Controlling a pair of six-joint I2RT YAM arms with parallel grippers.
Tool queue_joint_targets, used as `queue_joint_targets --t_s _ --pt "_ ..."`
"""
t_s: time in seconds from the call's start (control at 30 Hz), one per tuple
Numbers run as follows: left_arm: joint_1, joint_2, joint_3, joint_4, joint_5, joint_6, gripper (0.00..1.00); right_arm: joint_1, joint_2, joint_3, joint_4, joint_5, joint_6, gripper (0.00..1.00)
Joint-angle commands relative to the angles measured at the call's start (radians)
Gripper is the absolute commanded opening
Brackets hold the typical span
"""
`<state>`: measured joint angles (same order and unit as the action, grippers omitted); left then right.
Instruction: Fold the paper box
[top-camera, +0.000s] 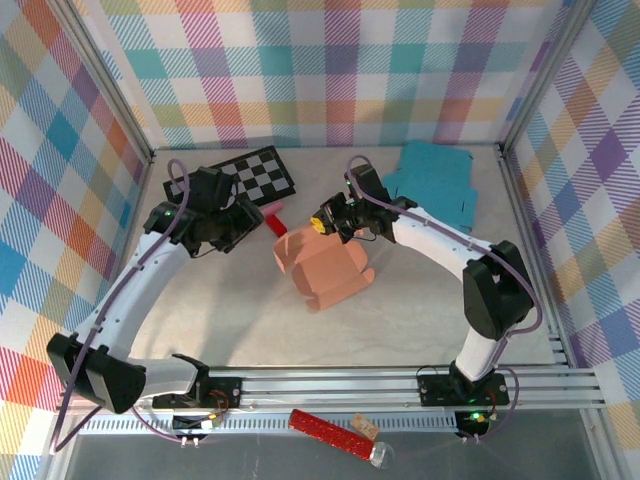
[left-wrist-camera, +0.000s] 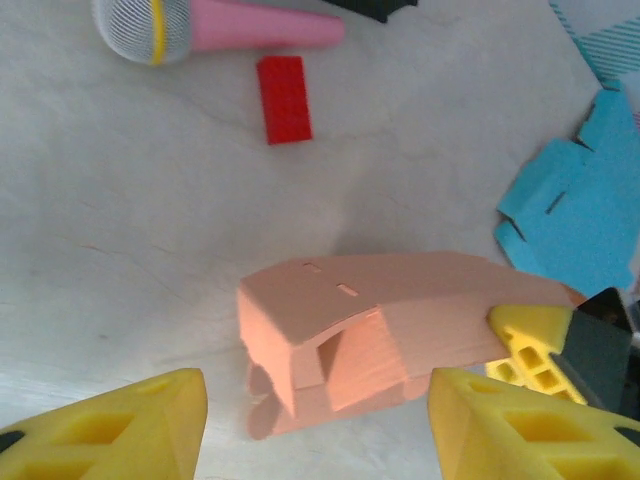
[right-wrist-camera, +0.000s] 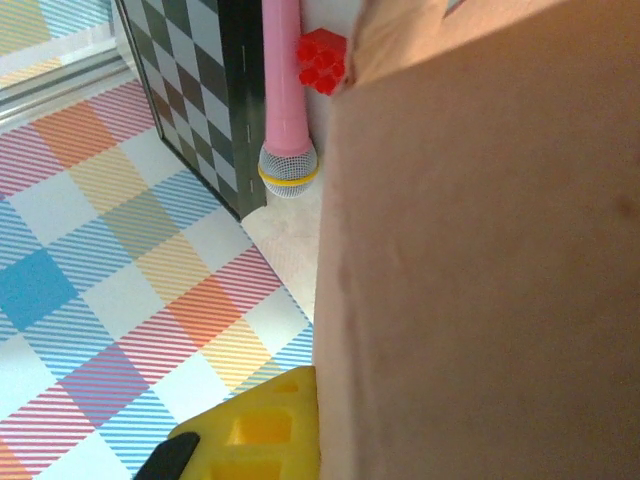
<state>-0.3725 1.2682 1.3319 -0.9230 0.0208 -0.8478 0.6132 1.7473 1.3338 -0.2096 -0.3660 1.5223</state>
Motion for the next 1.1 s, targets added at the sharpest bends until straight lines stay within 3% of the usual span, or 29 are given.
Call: queue_joint_targets --t_s 0.0,0.43,0.8,1.07 --pt "0.026 -0.015 -0.052 -0.088 -0.048 0.1 0.58 -0.011 0.03 -0.016 0.09 -0.058 -0.049 0.0" --pt "0.119 -0.068 -0.229 -0.005 0.042 0.164 0.48 -0.023 0.108 -0.03 0.143 -0.105 -0.103 0.0" --pt "0.144 -0.031 -0.275 0.022 0.099 0.224 0.57 -0.023 0.174 0.025 0.073 -0.087 -0.104 0.0" --pt "0.144 0.013 -0.327 0.094 0.145 0.248 0.51 -0.023 0.197 0.038 0.055 -0.079 -0.107 0.0"
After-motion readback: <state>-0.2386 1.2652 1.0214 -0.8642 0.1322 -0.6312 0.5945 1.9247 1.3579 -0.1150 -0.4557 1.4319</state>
